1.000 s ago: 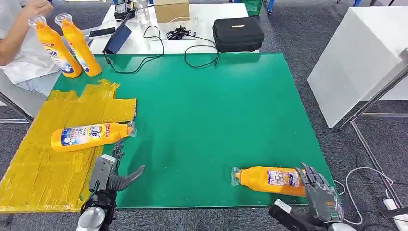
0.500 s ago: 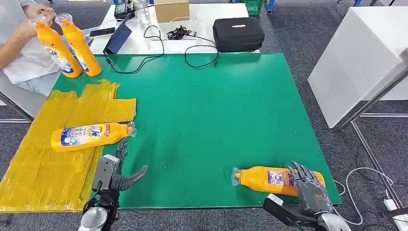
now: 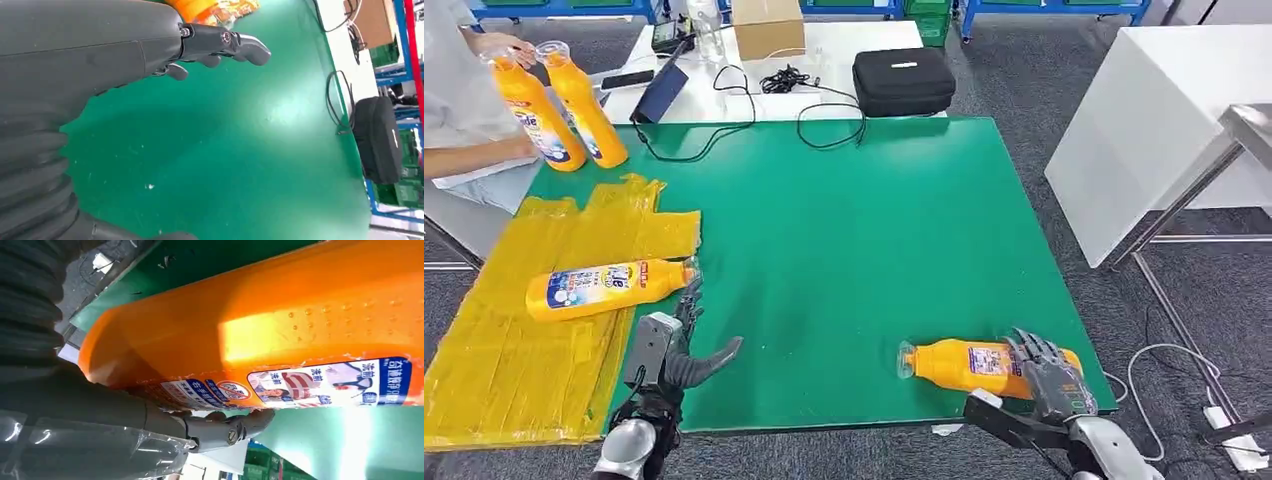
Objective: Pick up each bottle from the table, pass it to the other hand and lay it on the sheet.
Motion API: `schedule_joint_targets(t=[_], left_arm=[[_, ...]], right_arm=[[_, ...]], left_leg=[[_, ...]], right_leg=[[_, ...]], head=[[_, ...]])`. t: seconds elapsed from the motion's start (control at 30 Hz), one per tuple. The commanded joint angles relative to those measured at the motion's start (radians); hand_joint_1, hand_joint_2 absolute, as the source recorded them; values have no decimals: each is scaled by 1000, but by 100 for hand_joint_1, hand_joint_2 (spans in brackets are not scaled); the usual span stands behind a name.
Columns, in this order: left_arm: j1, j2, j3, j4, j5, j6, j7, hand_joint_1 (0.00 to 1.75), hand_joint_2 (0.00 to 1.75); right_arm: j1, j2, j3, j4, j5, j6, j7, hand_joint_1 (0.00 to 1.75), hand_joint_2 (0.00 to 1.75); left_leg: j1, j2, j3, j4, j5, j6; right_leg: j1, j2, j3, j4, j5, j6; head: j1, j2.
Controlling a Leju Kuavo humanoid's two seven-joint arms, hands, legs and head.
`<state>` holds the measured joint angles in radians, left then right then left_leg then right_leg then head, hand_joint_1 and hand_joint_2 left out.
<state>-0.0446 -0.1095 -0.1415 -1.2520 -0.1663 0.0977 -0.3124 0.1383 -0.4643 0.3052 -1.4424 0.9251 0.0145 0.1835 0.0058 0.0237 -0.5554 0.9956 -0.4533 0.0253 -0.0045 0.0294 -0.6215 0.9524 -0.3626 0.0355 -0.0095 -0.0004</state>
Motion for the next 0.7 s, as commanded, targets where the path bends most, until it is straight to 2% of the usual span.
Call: schedule_joint_targets(t=[0.03, 0.1, 0.17, 0.2, 0.3, 0.4, 0.43, 0.47, 0.5, 0.53, 0.57, 0.63, 0.67, 0.7], left_arm=[[-51, 6, -37, 102, 16, 1, -2, 0, 175], [-49, 6, -39, 103, 20, 3, -4, 0, 175], [-45, 5, -39, 100, 24, 6, -4, 0, 175], [-45, 5, -40, 99, 24, 6, -4, 0, 175], [-45, 5, -40, 99, 24, 6, -4, 0, 175], [-45, 5, -40, 99, 24, 6, -4, 0, 175], [-45, 5, -40, 99, 24, 6, -4, 0, 175], [-44, 6, -40, 97, 24, 6, -4, 0, 175], [-40, 5, -38, 92, 25, 8, -3, 0, 175], [-33, 4, -34, 82, 26, 11, -2, 0, 175], [-25, 3, -31, 71, 26, 14, -2, 0, 175], [-5, 2, -24, 44, 24, 20, 3, 0, 175], [3, 1, -21, 37, 23, 22, 8, 0, 175], [11, 0, -19, 31, 22, 22, 8, 0, 175]], right_arm=[[-46, 19, 78, 217, -13, 43, 3, 175, 175], [-49, 23, 79, 213, -16, 38, 4, 175, 175], [-56, 35, 74, 209, -9, 17, 8, 175, 175], [-58, 38, 74, 208, -8, 17, 8, 175, 175], [-58, 38, 74, 208, -8, 17, 8, 175, 175], [-58, 38, 74, 208, -8, 17, 8, 175, 175], [-58, 38, 74, 208, -8, 17, 8, 175, 175], [-57, 39, 72, 207, -7, 13, 10, 175, 175], [-56, 55, 56, 199, -4, -18, 6, 175, 175], [-62, 77, 47, 182, 13, -55, 8, 175, 175], [-67, 102, 33, 159, 15, -93, 4, 175, 175], [-77, 179, -13, 97, 7, -188, -25, 175, 175], [-81, 215, -29, 61, 8, -238, -42, 175, 175], [-82, 246, -42, 21, 6, -276, -56, 175, 175]], left_leg=[[2, -2, -4, -1, 4, 1], [3, -2, -7, -1, 6, 1], [4, -2, -9, -2, 6, 1], [5, -1, -5, -1, 5, 1], [4, -2, -9, -2, 9, 2], [6, 5, 5, 1, 3, 3], [5, 2, 0, -1, 6, 3], [6, 5, 5, 0, 3, 3], [5, 3, -2, -1, 5, 3], [5, 2, -1, -2, 6, 3], [5, 8, 3, -3, 4, 4], [6, 12, 11, 1, -1, 4], [6, 11, 3, 0, 2, 3], [6, 15, 6, 0, 1, 3]], right_leg=[[2, -5, -2, -6, 4, 0], [3, -6, -11, -9, 4, -1], [4, -6, -12, -11, 0, 2], [5, -5, -9, -10, -7, -1], [4, -8, -12, -11, -7, 1], [6, -4, 1, -10, -14, 1], [5, -6, -4, -12, -11, 1], [6, -4, 1, -10, -13, 1], [5, -7, -5, -12, -11, 1], [5, -7, -5, -12, -11, 1], [5, -4, 7, -13, -11, 1], [6, -1, 16, -10, -14, 1], [5, -2, 8, -10, -11, 1], [6, 2, 10, -10, -11, 0]], head=[[0, 0], [1, 0], [0, 0], [0, 0], [1, 0], [1, 0], [0, 0], [0, 0], [0, 0], [0, 0], [1, 0], [1, 0], [0, 0], [1, 0]])
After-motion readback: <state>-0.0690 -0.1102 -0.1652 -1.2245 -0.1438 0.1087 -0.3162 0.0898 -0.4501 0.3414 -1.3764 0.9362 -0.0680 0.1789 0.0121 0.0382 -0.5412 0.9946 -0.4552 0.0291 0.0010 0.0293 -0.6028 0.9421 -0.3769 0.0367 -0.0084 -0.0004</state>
